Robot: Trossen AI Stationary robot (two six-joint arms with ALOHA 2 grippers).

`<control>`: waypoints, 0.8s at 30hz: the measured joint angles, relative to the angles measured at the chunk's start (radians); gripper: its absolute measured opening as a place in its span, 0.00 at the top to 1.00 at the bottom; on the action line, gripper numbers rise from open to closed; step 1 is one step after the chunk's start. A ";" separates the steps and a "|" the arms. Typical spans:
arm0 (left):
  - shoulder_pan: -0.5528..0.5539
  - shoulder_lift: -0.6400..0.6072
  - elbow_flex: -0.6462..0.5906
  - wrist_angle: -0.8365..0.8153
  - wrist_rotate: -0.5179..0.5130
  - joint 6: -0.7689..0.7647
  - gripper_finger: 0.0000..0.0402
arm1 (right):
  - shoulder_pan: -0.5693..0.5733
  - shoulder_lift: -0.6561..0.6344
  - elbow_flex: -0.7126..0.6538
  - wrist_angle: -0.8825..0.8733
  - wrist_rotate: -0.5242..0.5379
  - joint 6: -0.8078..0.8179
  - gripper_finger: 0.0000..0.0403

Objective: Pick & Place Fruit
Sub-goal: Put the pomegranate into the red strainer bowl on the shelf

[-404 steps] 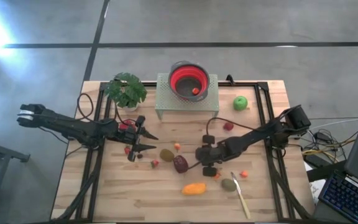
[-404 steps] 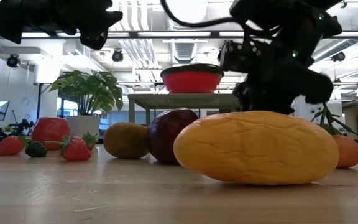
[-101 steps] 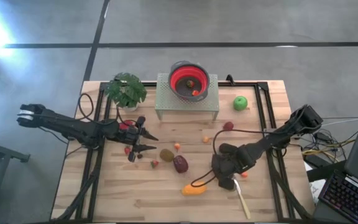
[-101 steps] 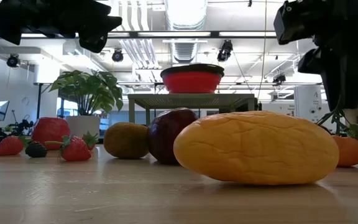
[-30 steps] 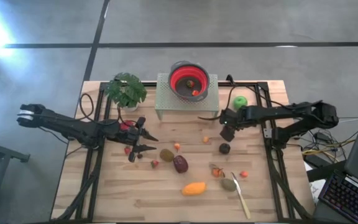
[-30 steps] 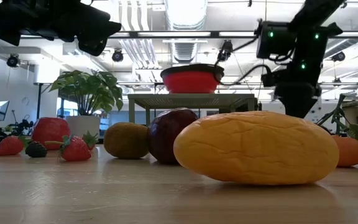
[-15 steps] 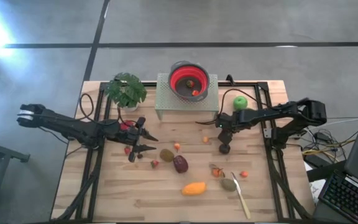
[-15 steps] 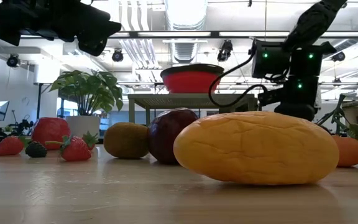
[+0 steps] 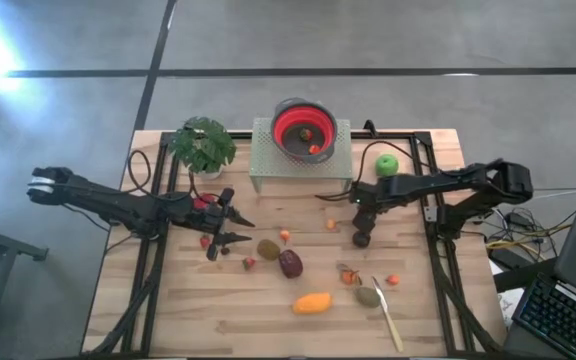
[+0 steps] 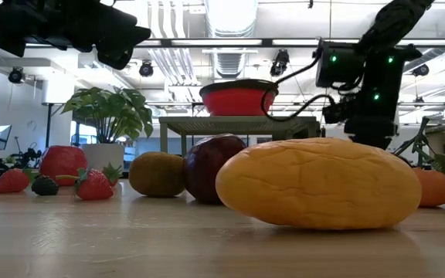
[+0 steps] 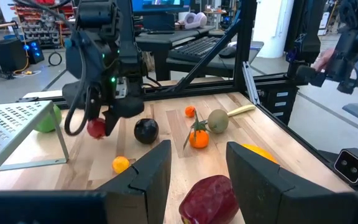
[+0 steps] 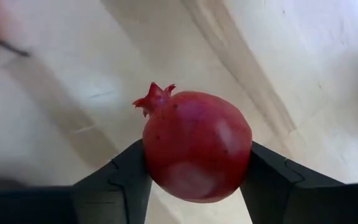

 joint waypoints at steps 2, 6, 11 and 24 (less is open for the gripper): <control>0.000 0.000 0.000 0.000 0.000 0.000 0.60 | 0.000 -0.033 0.000 -0.014 -0.025 0.000 0.53; 0.000 0.000 0.000 0.000 0.000 0.000 0.60 | 0.002 -0.115 0.000 -0.022 -0.079 0.009 0.51; -0.001 0.000 0.000 0.000 0.000 0.000 0.60 | 0.002 -0.231 0.000 0.024 -0.151 0.028 0.52; -0.001 0.000 0.000 0.000 0.000 0.000 0.60 | 0.001 -0.414 0.002 0.421 -0.222 -0.006 0.50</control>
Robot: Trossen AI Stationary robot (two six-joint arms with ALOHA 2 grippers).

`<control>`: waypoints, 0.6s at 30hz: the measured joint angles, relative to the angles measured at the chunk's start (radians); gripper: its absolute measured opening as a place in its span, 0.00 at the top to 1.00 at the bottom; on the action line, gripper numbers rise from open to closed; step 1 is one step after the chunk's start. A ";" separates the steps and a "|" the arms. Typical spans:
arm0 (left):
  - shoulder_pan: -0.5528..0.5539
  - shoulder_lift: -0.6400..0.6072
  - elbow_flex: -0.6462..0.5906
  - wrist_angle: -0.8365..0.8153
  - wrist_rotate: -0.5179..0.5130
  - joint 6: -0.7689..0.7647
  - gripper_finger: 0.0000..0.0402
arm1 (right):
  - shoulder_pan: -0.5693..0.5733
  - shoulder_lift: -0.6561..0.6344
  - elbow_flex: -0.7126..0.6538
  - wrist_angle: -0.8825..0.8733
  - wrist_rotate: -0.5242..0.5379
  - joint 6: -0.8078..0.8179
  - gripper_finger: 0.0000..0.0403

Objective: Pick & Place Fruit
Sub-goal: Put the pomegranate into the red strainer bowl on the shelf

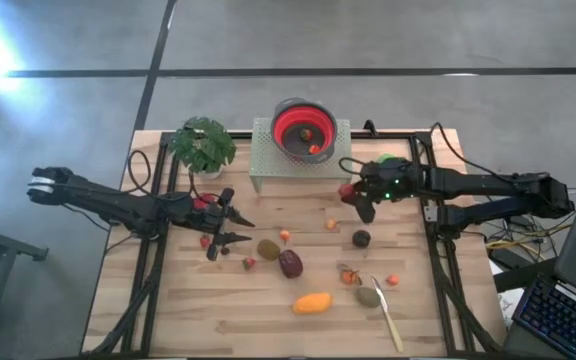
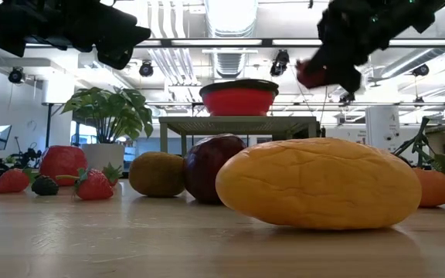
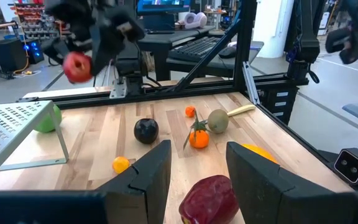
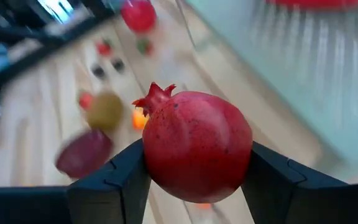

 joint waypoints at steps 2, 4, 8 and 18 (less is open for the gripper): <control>0.000 0.000 0.000 0.000 0.000 0.000 0.60 | 0.000 0.001 0.000 0.058 0.000 -0.034 0.51; 0.000 0.000 0.000 0.000 0.000 0.000 0.60 | -0.002 0.008 0.000 0.115 0.000 -0.063 0.52; 0.000 0.000 0.000 0.000 0.000 0.000 0.60 | -0.021 0.042 0.026 0.162 0.006 -0.097 0.51; 0.000 0.000 0.000 0.000 0.000 0.000 0.60 | -0.078 0.259 0.308 0.110 0.009 -0.216 0.52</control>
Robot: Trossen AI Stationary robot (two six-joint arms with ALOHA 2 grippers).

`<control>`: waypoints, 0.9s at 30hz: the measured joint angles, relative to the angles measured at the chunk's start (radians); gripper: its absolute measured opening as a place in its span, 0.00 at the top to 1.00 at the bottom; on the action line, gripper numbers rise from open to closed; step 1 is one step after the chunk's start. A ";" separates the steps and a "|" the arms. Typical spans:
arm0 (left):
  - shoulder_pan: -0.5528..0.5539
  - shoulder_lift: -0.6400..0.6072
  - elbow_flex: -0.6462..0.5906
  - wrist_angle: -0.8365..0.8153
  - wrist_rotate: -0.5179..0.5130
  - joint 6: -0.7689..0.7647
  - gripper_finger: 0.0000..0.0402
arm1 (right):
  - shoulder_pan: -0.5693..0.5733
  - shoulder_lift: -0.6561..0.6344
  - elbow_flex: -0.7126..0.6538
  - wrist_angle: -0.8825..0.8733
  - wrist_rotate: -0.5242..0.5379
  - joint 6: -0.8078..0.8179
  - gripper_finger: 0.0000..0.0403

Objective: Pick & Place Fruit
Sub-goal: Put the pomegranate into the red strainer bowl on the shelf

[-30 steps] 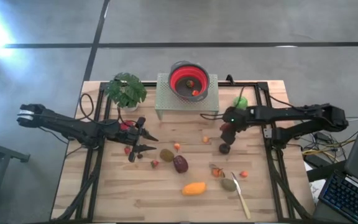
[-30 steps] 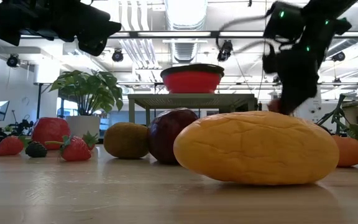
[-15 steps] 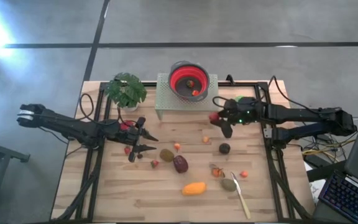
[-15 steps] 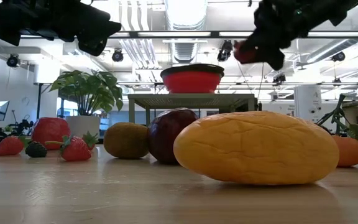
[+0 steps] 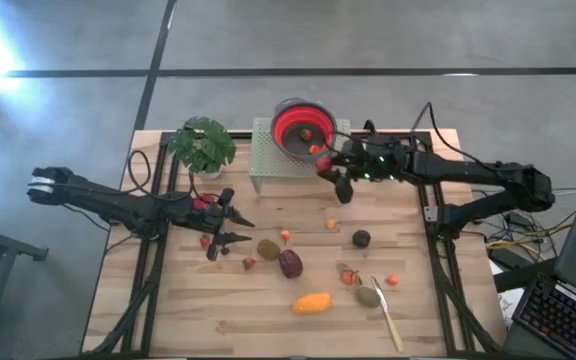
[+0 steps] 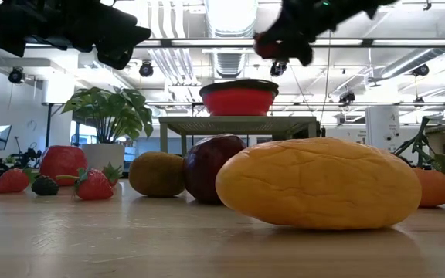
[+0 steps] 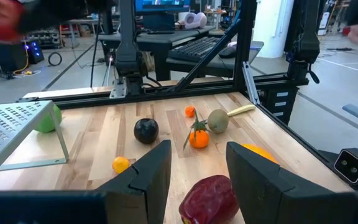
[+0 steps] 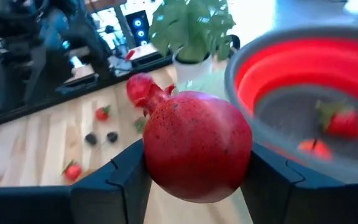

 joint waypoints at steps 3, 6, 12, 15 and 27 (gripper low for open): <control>0.001 0.000 0.000 0.000 0.000 0.000 0.60 | -0.025 0.082 0.128 -0.073 0.001 -0.029 0.53; 0.001 0.000 0.000 0.000 0.000 0.000 0.60 | -0.059 0.168 0.254 -0.165 0.001 -0.036 0.52; 0.001 0.000 0.000 0.000 0.000 0.000 0.60 | -0.133 0.335 0.475 -0.332 0.002 -0.040 0.48; 0.001 0.000 0.000 0.000 0.000 0.000 0.60 | -0.164 0.414 0.562 -0.397 0.002 -0.047 0.50; 0.000 0.000 0.000 0.000 0.000 0.000 0.60 | -0.255 0.616 0.791 -0.551 0.002 -0.058 0.46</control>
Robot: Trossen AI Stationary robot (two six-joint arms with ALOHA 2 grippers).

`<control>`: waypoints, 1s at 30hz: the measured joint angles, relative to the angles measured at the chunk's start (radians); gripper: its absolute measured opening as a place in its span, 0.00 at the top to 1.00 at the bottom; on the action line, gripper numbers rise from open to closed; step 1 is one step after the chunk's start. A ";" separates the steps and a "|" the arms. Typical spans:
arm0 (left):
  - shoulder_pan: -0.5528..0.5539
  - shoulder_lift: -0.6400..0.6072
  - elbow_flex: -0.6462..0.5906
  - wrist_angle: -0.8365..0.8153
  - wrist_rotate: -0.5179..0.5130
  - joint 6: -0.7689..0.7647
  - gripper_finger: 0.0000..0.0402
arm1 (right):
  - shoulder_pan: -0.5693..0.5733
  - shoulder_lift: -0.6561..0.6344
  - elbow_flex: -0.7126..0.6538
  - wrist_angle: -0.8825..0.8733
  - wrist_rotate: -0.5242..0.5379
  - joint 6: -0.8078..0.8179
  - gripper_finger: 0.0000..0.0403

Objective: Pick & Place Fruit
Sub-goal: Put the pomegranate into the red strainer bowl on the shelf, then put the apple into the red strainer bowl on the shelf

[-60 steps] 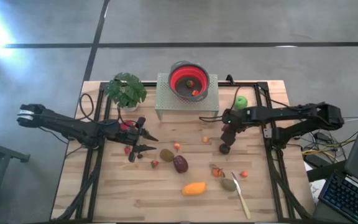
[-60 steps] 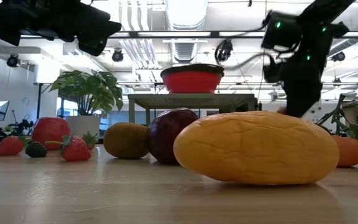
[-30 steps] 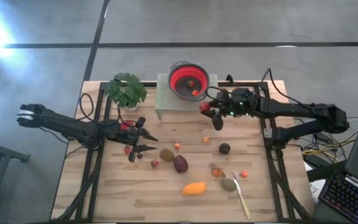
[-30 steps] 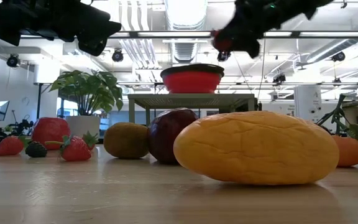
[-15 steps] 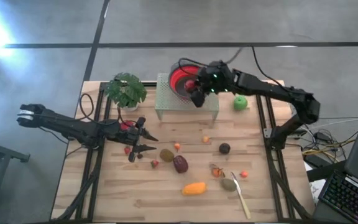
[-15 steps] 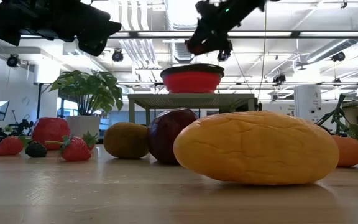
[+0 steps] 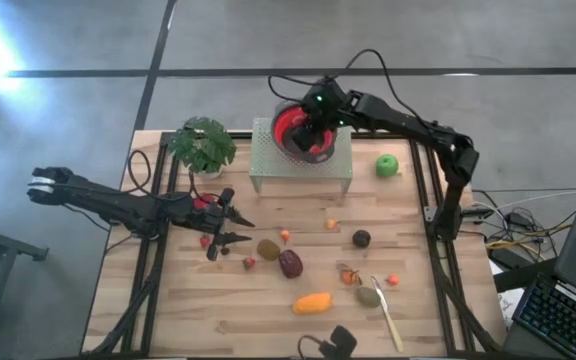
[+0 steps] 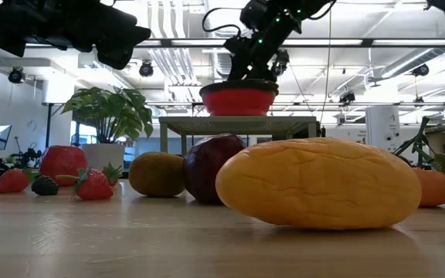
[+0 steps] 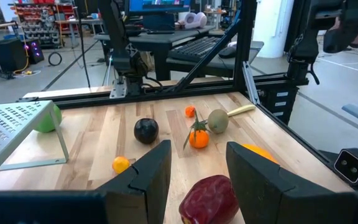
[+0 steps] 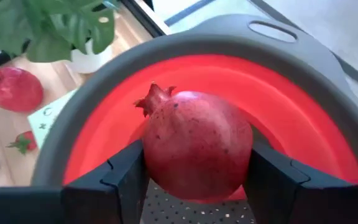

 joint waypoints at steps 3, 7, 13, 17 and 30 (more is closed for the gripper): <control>-0.001 0.000 0.000 0.000 0.000 0.000 0.60 | -0.005 0.012 0.018 -0.010 0.000 0.000 0.42; -0.001 0.000 0.000 0.000 0.000 0.000 0.60 | -0.010 0.012 0.013 -0.010 0.000 -0.001 0.38; 0.000 0.000 0.000 0.000 0.000 0.000 0.60 | -0.011 0.011 0.005 -0.015 0.005 -0.021 0.30; 0.000 0.000 0.000 0.000 0.000 0.000 0.60 | -0.010 0.007 0.004 -0.031 0.005 -0.042 0.22; 0.000 0.000 0.000 0.000 0.000 0.000 0.60 | -0.009 -0.107 0.027 -0.314 0.028 -0.098 0.09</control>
